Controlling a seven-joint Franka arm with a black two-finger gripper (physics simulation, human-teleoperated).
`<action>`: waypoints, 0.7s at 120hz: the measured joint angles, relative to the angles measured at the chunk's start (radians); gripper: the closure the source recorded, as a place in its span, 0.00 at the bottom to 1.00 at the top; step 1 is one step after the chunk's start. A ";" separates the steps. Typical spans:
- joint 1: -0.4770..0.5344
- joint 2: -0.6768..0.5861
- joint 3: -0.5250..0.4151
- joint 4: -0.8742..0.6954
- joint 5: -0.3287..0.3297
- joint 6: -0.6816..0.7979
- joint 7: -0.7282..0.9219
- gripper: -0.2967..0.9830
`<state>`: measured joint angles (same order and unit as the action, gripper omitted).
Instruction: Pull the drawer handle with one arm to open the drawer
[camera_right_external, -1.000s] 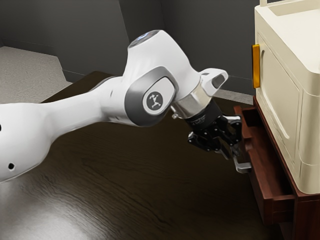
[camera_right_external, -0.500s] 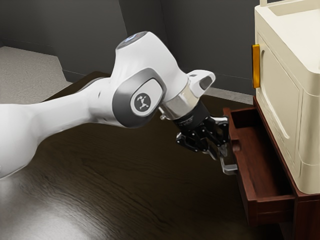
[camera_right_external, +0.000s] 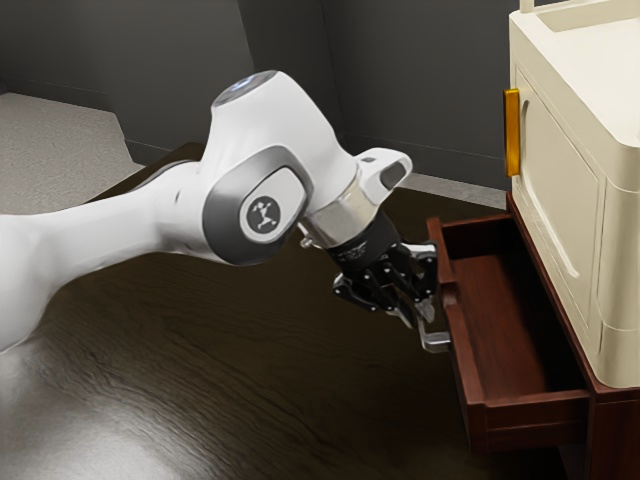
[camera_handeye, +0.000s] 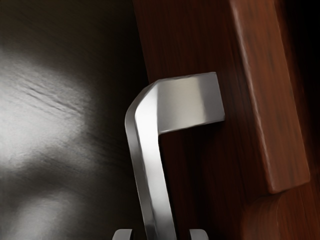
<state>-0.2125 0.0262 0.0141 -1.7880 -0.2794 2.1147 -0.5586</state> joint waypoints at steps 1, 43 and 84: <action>-0.002 -0.001 0.002 -0.001 0.000 0.000 0.000 0.72; -0.024 -0.035 0.033 -0.042 0.005 -0.003 0.012 0.72; -0.028 -0.067 0.065 -0.078 0.023 -0.007 0.018 0.72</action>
<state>-0.2405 -0.0413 0.0786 -1.8664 -0.2562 2.1074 -0.5407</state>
